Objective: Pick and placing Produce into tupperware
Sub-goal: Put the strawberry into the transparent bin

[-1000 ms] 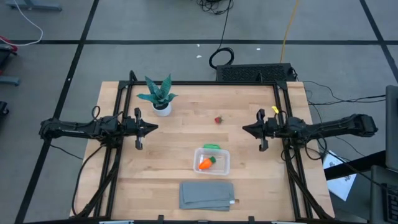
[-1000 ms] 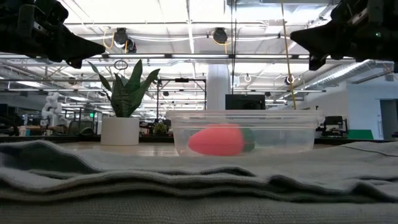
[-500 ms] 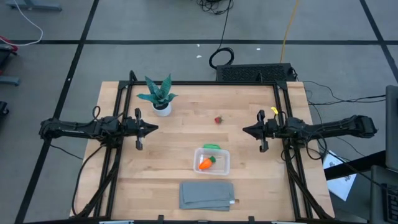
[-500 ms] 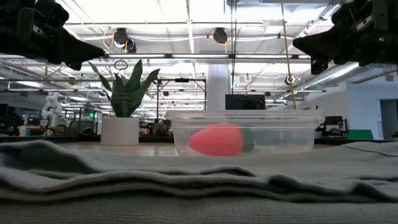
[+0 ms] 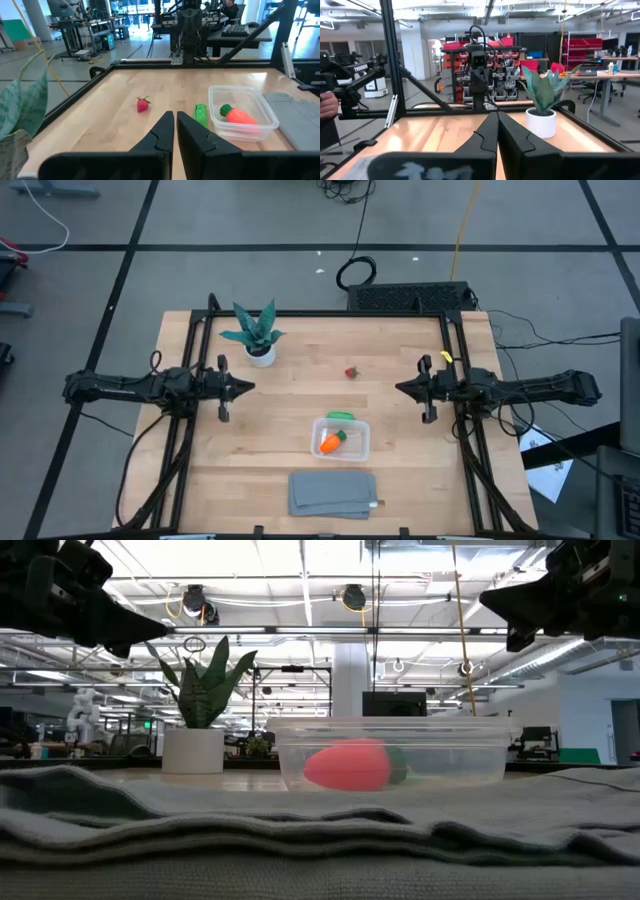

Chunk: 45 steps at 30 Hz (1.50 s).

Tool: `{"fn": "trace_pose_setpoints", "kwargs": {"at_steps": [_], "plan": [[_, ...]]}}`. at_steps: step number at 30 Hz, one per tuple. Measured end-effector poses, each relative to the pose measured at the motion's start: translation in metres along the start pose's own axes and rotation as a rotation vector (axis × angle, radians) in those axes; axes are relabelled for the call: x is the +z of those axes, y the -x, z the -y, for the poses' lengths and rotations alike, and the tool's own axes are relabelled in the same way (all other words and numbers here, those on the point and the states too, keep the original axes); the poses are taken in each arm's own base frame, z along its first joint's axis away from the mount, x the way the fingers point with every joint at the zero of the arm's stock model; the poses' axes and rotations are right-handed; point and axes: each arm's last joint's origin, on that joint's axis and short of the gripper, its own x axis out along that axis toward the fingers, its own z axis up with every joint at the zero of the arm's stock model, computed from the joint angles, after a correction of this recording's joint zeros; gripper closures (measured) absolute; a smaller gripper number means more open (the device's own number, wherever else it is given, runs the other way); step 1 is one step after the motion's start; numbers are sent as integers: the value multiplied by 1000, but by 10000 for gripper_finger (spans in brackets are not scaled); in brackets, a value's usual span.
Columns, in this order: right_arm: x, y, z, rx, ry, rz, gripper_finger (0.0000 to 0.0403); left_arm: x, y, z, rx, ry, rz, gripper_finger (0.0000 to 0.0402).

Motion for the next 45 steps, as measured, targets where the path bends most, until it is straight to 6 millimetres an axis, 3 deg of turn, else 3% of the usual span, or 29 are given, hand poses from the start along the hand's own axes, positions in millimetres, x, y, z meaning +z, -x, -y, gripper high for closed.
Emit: {"fn": "trace_pose_setpoints", "kwargs": {"at_steps": [10,15,20,30,45], "plan": [[-3,0,0,-2,2,-26,403,14,-1,0,-8,84,145,376],[-3,0,0,-2,7,-26,403,24,-6,-3,104,97,235,376],[-3,0,0,-2,9,-26,403,44,-18,-8,184,128,138,376],[-3,0,0,-3,9,-26,403,103,-70,-27,250,69,-108,376],[-3,0,0,-3,6,-33,403,136,-161,-76,117,67,-186,376]]}}
